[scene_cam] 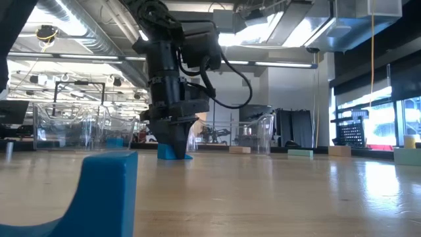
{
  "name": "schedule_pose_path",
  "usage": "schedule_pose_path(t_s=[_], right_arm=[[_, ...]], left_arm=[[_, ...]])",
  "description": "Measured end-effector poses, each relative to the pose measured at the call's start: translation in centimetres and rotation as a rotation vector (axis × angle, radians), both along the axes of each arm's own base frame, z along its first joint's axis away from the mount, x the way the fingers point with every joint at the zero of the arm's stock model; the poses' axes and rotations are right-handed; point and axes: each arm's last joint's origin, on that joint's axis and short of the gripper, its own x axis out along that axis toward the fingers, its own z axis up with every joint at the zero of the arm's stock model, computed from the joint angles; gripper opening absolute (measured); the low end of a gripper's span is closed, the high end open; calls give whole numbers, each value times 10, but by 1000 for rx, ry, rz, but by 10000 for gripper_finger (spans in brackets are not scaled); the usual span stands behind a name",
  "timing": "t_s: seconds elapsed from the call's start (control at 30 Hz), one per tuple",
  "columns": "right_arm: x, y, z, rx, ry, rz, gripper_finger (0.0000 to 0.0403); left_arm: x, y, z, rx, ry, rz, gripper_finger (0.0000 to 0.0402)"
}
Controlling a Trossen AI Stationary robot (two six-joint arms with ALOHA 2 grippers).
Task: Sort & place blocks by color
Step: Put the top blue block into the top left transparent bin
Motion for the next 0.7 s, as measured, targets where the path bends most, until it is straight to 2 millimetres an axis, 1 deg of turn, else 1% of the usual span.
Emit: schedule_pose_path(t_s=[0.6,0.7], right_arm=[[0,0,0,1,0,-1,223],[0,0,0,0,0,-1,223]], left_arm=[[0,0,-1,-1,0,20,197],[0,-1,-1,-11,-4,39,187]])
